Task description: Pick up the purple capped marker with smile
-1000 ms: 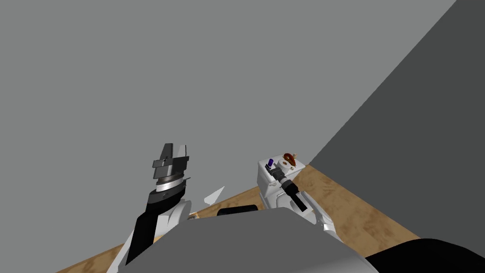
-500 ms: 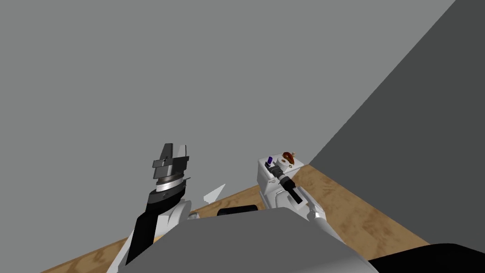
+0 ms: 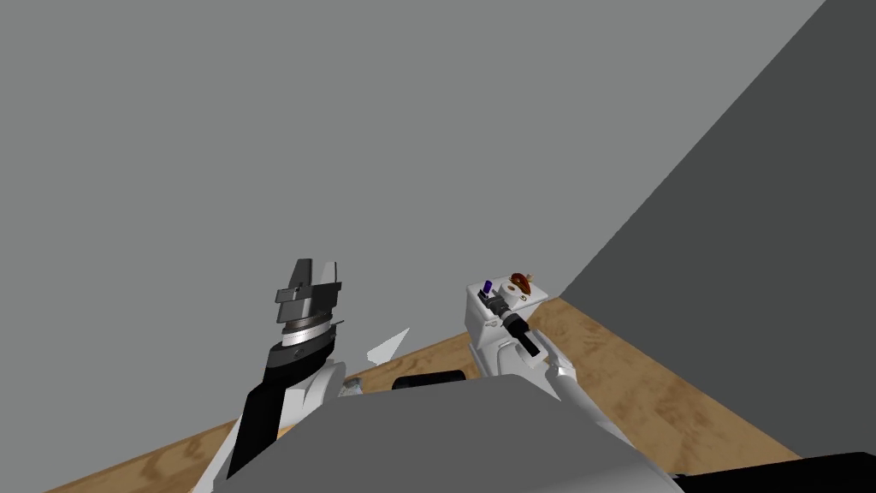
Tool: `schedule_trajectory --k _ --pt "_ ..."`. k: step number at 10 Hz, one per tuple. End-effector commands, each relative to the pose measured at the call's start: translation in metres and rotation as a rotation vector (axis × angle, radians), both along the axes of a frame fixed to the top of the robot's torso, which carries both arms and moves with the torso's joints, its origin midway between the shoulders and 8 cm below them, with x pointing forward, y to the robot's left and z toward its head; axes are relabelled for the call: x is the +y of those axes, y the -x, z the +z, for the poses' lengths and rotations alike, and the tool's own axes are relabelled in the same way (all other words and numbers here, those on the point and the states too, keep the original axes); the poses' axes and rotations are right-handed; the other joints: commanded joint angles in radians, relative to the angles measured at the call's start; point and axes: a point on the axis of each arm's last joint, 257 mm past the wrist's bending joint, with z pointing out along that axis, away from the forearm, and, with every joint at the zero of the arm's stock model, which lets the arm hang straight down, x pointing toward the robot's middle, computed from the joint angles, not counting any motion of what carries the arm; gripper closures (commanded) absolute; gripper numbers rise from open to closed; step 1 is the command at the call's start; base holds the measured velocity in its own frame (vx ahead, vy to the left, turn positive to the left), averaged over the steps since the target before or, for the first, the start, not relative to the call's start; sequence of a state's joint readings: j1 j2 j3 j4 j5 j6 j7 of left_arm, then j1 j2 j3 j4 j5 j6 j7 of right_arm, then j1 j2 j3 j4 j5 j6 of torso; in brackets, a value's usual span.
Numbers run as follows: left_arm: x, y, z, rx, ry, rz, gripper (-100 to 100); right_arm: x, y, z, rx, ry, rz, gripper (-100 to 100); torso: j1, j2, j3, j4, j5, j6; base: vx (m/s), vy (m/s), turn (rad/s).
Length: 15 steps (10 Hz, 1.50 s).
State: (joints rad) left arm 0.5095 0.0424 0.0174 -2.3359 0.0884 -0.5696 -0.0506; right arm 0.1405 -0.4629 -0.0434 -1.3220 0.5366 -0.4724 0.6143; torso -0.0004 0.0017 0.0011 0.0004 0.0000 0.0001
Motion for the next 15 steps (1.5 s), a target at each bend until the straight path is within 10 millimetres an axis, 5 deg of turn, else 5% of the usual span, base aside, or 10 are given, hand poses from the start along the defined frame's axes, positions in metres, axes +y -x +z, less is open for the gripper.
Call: schedule_trajectory --k 1,5,6,8,9,10,12,14,15 --pt "0.0 0.0 0.0 0.0 0.0 0.0 0 -0.003 -0.014 0.008 -0.023 0.005 0.011 -100 0.0 0.0 0.0 0.0 0.0 0.0 -0.078 0.01 0.079" --pt "0.0 0.0 0.0 0.0 0.0 0.0 0 -0.017 -0.021 -0.014 0.024 0.002 -0.021 -100 0.0 -0.001 0.0 0.0 0.0 0.0 -0.034 0.007 0.01" --pt "0.0 0.0 0.0 0.0 0.0 0.0 0 -0.015 -0.037 0.005 -0.02 0.007 -0.002 -100 0.0 -0.002 -0.001 0.0 0.0 0.0 -0.067 0.02 0.078" --pt "0.0 0.0 0.0 0.0 0.0 0.0 0 -0.016 -0.05 0.01 -0.026 0.005 -0.006 -100 0.0 0.002 0.001 0.0 0.0 0.0 -0.075 0.014 0.022" --pt "0.0 0.0 0.0 0.0 0.0 0.0 0 -0.024 -0.045 -0.007 0.009 0.004 -0.024 -100 -0.001 0.001 0.0 0.0 0.0 0.0 -0.015 -0.001 -0.002" --pt "0.0 0.0 0.0 0.0 0.0 0.0 0 -0.024 -0.061 0.011 -0.031 0.009 -0.01 -100 -0.001 -0.001 -0.001 0.0 0.0 0.0 -0.076 0.021 0.085" --pt "0.0 0.0 0.0 0.0 0.0 0.0 0 -0.027 -0.072 0.012 -0.028 0.006 -0.019 -100 0.0 0.003 0.001 0.0 0.0 0.0 -0.073 0.014 0.017" --pt "0.0 0.0 0.0 0.0 0.0 0.0 0 -0.039 -0.064 -0.012 0.022 0.003 -0.046 -100 -0.001 -0.001 -0.001 0.0 0.0 0.0 0.002 -0.002 -0.003" --pt "0.0 0.0 0.0 0.0 0.0 0.0 0 -0.039 -0.081 0.007 -0.017 0.007 -0.035 -100 -0.002 -0.003 -0.002 -0.001 -0.001 0.0 -0.074 0.018 0.08"
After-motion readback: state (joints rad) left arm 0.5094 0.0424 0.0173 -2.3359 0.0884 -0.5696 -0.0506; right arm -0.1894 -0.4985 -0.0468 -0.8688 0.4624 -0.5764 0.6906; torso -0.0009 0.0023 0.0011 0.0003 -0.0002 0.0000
